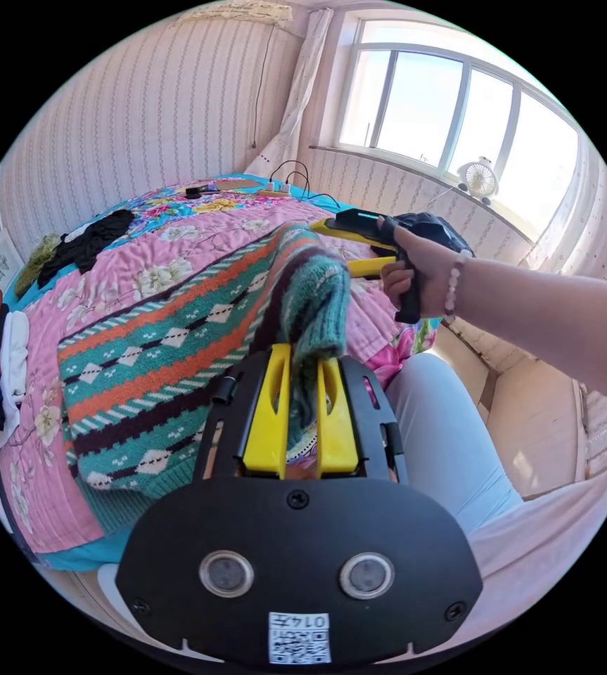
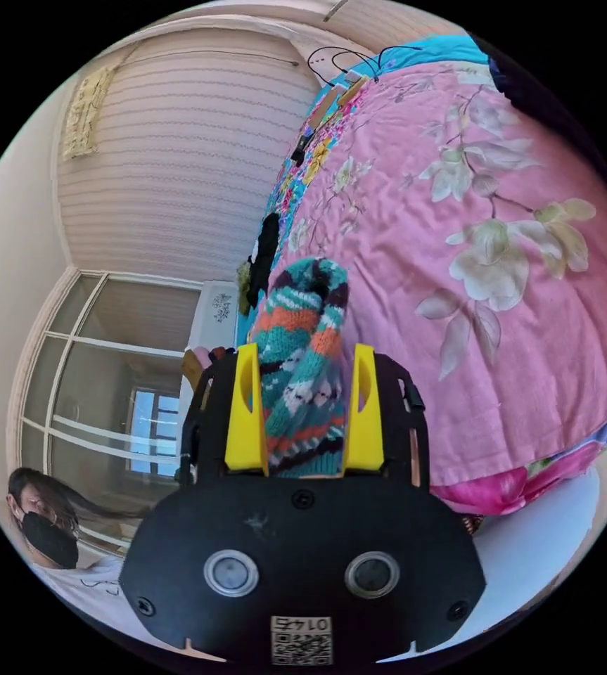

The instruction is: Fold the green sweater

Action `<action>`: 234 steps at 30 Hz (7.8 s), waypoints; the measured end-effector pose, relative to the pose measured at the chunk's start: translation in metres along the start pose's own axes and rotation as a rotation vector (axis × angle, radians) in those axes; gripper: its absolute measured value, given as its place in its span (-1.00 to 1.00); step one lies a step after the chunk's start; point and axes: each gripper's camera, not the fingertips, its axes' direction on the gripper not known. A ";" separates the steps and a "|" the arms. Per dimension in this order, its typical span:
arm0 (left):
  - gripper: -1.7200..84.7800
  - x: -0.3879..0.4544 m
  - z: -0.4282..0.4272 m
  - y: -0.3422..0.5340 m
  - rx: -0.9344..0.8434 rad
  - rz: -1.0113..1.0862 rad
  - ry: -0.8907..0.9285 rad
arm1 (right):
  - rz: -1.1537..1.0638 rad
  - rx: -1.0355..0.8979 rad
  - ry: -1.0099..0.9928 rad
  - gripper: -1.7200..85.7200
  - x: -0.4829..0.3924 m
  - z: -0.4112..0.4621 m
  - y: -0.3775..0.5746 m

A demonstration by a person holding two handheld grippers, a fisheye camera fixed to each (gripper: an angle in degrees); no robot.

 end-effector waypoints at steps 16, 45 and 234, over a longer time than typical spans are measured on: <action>-0.82 -0.130 -0.107 0.102 0.228 -0.283 -0.047 | -0.490 -0.355 -0.021 -0.83 -0.217 0.132 0.025; -0.85 -0.308 -0.128 0.259 0.139 -0.763 0.010 | -1.177 -0.503 0.454 -0.95 -0.424 0.367 0.187; -0.79 0.221 0.592 -0.470 -0.375 0.174 0.685 | 0.198 0.853 0.247 -0.59 0.166 -0.425 0.131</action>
